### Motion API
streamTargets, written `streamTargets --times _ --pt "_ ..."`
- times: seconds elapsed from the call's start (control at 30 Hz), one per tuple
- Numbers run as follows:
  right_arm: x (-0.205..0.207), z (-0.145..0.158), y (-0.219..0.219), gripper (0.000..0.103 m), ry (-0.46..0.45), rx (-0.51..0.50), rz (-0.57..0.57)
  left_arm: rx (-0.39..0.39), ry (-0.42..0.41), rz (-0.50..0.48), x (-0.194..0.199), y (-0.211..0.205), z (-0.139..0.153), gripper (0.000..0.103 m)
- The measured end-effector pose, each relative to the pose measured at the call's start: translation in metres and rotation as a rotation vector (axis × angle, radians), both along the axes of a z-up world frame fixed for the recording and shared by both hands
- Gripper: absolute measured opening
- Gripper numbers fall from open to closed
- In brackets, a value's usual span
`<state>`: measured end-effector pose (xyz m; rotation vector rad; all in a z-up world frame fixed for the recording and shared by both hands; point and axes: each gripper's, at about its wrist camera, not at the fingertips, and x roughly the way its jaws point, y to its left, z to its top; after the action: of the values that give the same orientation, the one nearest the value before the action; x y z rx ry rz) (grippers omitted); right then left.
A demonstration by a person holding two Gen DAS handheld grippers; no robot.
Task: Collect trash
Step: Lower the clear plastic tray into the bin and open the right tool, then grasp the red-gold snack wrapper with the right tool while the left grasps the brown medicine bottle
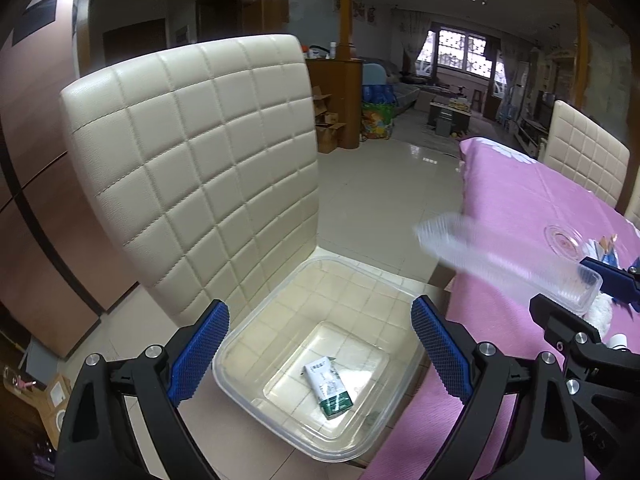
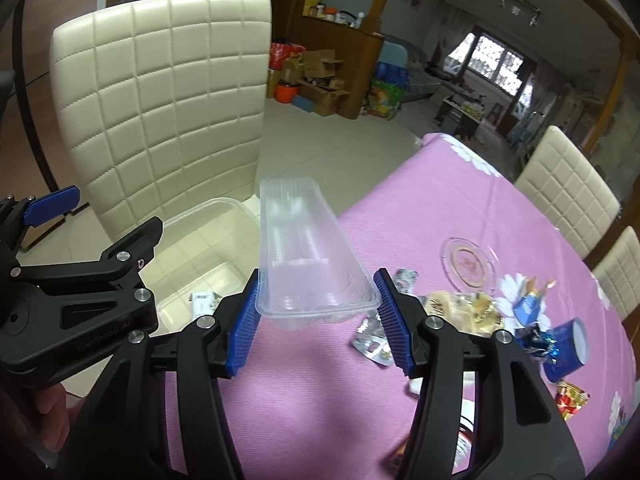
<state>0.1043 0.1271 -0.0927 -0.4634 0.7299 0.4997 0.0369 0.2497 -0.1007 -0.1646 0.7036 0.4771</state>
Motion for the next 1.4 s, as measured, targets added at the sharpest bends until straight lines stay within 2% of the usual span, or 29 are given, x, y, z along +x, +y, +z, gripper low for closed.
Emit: streamTargets --times 0.03,0.07,0.27,0.47,0.9,1.2,1.4 --pt "0.000 0.000 0.000 0.081 -0.001 0.002 0.000 -0.006 0.001 0.007 -0.002 0.003 -0.001 0.090" --pt "-0.002 0.001 0.000 0.082 -0.020 0.008 -0.005 -0.012 0.001 0.011 -0.003 0.004 -0.001 0.090" --pt "-0.007 0.001 -0.011 0.082 -0.062 -0.018 -0.036 -0.041 0.005 -0.005 -0.002 0.001 -0.001 0.090" --pt "-0.006 0.005 -0.057 0.081 -0.047 0.015 -0.136 -0.029 0.010 -0.083 0.004 -0.030 0.002 0.090" --pt "-0.022 0.006 -0.199 0.078 -0.041 0.081 -0.444 0.023 0.018 -0.333 0.010 -0.140 0.014 0.090" --pt "-0.040 0.001 -0.257 0.078 -0.043 0.110 -0.548 0.022 0.052 -0.486 0.009 -0.208 0.011 0.090" --pt "-0.038 -0.010 -0.284 0.078 -0.005 0.126 -0.599 0.049 0.093 -0.537 0.014 -0.238 0.002 0.090"
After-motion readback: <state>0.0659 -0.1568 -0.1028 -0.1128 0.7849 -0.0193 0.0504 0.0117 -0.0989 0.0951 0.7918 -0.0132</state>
